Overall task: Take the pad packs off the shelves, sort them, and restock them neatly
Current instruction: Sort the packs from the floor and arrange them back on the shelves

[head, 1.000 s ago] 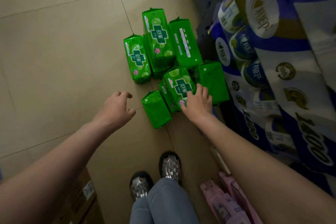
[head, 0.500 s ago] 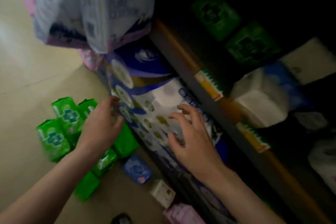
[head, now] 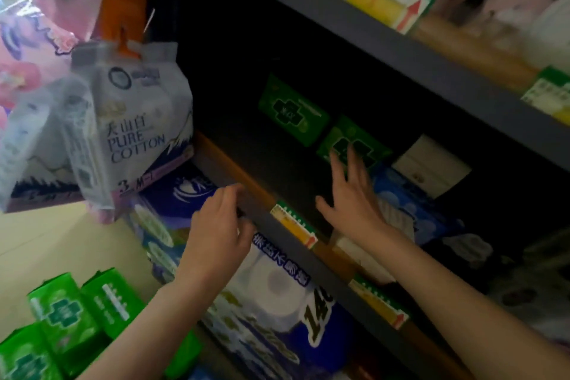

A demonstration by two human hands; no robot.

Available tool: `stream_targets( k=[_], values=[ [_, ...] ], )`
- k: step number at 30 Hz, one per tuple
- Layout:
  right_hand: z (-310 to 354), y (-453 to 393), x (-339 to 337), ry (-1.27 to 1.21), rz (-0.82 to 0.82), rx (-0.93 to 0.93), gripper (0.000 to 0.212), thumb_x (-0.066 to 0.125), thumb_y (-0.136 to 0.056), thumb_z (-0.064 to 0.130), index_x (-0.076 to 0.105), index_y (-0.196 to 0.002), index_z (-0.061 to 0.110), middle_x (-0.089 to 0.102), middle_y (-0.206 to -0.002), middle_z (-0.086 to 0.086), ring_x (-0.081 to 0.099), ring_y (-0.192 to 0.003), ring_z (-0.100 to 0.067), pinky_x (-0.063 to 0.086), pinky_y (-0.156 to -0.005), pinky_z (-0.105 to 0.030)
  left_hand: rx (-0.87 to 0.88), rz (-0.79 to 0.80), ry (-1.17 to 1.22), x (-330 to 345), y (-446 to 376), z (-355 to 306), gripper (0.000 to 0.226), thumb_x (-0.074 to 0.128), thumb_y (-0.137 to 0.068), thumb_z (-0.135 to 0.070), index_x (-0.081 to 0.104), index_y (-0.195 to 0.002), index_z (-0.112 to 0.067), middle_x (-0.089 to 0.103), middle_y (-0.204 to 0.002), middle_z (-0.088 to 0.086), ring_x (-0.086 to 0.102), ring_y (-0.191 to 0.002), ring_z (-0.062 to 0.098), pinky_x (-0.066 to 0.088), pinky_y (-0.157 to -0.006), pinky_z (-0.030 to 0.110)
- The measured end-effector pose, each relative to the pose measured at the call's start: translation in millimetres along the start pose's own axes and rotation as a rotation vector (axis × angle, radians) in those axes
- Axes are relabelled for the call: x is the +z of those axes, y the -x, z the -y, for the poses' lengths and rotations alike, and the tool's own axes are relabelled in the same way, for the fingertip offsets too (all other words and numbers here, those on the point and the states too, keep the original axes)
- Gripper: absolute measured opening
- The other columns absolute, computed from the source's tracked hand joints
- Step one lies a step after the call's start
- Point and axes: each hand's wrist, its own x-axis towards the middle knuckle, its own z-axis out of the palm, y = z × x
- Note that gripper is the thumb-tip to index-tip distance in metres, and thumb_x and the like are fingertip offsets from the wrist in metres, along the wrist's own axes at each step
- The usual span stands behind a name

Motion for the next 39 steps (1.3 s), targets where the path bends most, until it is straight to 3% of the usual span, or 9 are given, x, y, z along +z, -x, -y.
stream_targets(
  k=[5,10,14,19,23,29,32,35,39],
  values=[
    [-16.0,-74.5,9.9,0.094,-0.079,0.113,0.090,0.057,-0.091,0.033,-0.008,-0.150,0.015,-0.020,-0.155,-0.016,-0.010,-0.144,-0.033,0.002,-0.117,-0.044,0.147,-0.139,-0.067,16.0,-47.9,-2.8,0.049,0.056,-0.087,-0.008,0.043,-0.134,-0.012,0.050,-0.126,0.005,0.046,-0.117,0.024,0.033,-0.097,0.038],
    [-41.8,-112.5,19.8,0.213,-0.046,0.289,0.107,0.064,-0.084,0.047,-0.011,-0.148,0.007,-0.001,-0.155,-0.020,0.003,-0.143,-0.035,0.004,-0.116,-0.046,0.268,-0.186,-0.093,27.9,-62.7,7.7,0.049,0.057,-0.085,-0.007,0.045,-0.131,-0.013,0.051,-0.120,0.004,0.047,-0.111,0.023,0.030,-0.091,0.034],
    [-26.3,-100.3,22.0,0.419,-0.217,0.131,0.091,0.067,-0.083,0.039,0.010,-0.148,0.011,0.022,-0.146,-0.018,0.023,-0.133,-0.035,0.019,-0.109,-0.045,0.236,-0.208,-0.070,32.3,-68.8,15.9,0.049,0.056,-0.085,-0.007,0.044,-0.132,-0.014,0.050,-0.122,0.004,0.045,-0.113,0.021,0.028,-0.094,0.034],
    [-27.3,-97.2,20.4,0.380,-0.060,0.222,0.110,0.071,-0.078,0.040,-0.011,-0.149,0.025,-0.005,-0.153,-0.020,0.002,-0.140,-0.044,0.000,-0.112,-0.058,0.265,-0.236,-0.077,28.5,-70.5,15.0,0.049,0.058,-0.084,-0.006,0.045,-0.131,-0.014,0.050,-0.122,0.004,0.046,-0.113,0.021,0.029,-0.094,0.035],
    [-28.5,-95.2,6.8,0.397,-0.109,0.257,0.088,0.063,-0.084,0.017,0.005,-0.149,0.023,0.018,-0.149,-0.022,0.021,-0.136,-0.040,0.013,-0.112,-0.052,0.260,-0.229,-0.065,24.9,-65.6,14.5,0.052,0.058,-0.084,-0.006,0.044,-0.133,-0.014,0.049,-0.123,0.004,0.046,-0.114,0.020,0.028,-0.095,0.034],
    [-5.6,-84.3,22.9,0.446,-0.229,0.116,0.058,0.062,-0.086,0.019,0.035,-0.136,0.008,0.054,-0.125,-0.014,0.045,-0.118,-0.030,0.026,-0.102,-0.041,0.223,-0.204,-0.039,15.1,-52.5,13.8,0.053,0.057,-0.085,-0.008,0.041,-0.134,-0.017,0.045,-0.126,-0.001,0.043,-0.117,0.017,0.026,-0.097,0.034],
    [-5.2,-83.9,18.5,0.539,-0.247,0.081,0.058,0.064,-0.086,0.026,0.041,-0.136,0.010,0.028,-0.144,-0.017,0.023,-0.131,-0.034,0.017,-0.109,-0.051,0.230,-0.194,-0.069,15.3,-47.7,22.6,0.052,0.057,-0.085,-0.009,0.041,-0.134,-0.017,0.045,-0.126,0.000,0.042,-0.115,0.019,0.027,-0.096,0.035],
    [-15.0,-93.8,7.3,0.540,-0.126,0.113,0.086,0.071,-0.081,0.029,0.016,-0.148,0.023,-0.009,-0.153,-0.019,-0.002,-0.139,-0.047,-0.001,-0.110,-0.063,0.204,-0.191,-0.068,18.9,-46.0,32.1,0.052,0.059,-0.084,-0.008,0.042,-0.132,-0.015,0.045,-0.126,0.004,0.044,-0.116,0.024,0.030,-0.095,0.040],
    [-25.5,-102.3,6.8,0.380,-0.027,0.166,0.094,0.067,-0.084,0.017,0.000,-0.149,0.029,-0.004,-0.154,-0.022,0.011,-0.137,-0.046,0.012,-0.112,-0.055,0.193,-0.149,-0.063,20.6,-46.3,33.7,0.054,0.058,-0.085,-0.009,0.038,-0.135,-0.015,0.042,-0.130,0.004,0.042,-0.120,0.023,0.030,-0.099,0.040]
  ],
)
